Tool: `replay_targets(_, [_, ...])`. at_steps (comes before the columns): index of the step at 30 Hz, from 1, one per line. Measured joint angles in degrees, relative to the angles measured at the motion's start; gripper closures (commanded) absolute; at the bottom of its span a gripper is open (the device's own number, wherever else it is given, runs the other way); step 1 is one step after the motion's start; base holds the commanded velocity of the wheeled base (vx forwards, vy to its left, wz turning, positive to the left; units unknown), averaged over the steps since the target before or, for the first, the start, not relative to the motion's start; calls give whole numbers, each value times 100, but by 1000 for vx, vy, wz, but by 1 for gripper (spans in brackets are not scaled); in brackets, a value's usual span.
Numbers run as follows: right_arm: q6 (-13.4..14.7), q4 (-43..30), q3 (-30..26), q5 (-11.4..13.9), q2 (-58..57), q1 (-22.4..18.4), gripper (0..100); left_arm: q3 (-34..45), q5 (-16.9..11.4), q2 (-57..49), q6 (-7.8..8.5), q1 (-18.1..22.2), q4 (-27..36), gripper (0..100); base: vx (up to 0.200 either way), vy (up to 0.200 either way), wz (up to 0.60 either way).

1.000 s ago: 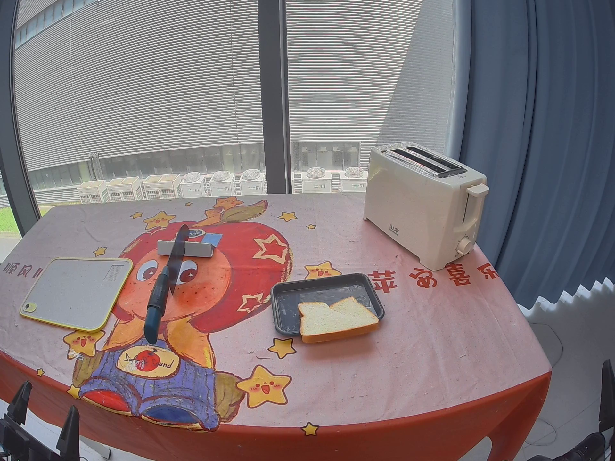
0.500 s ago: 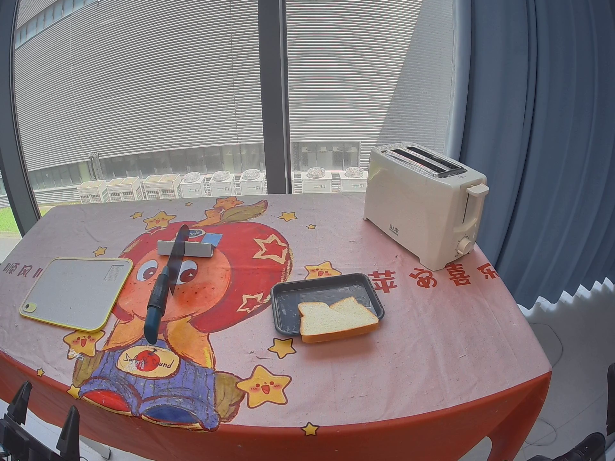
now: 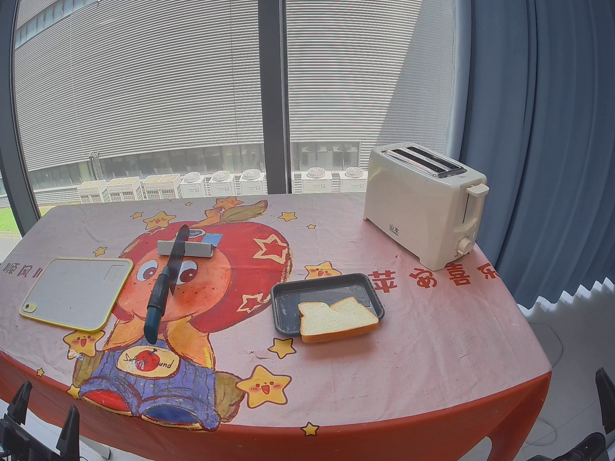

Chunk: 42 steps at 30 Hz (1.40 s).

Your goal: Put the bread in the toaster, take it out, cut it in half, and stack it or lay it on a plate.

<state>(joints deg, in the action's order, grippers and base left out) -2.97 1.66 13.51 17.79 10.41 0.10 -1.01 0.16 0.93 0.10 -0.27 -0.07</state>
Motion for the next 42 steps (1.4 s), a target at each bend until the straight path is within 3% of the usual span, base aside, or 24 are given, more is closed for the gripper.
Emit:
replay_targets(12, [-66,6,549,282,808,48,0,0,-2,0,0,2,0,0,0,0,0])
replay_targets(29, [-1070,28,1393,307,2341,102,0,0,0,0,-2,0,0,0,0,0,0])
replay_targets(37, [-1057,41,1342,350,2878,463,0,0,-2,0,-2,5,0,0,0,0,0])
replay_targets(42, [-718,52,1104,369,3043,948,0,0,-2,0,0,5,0,0,0,0,0])
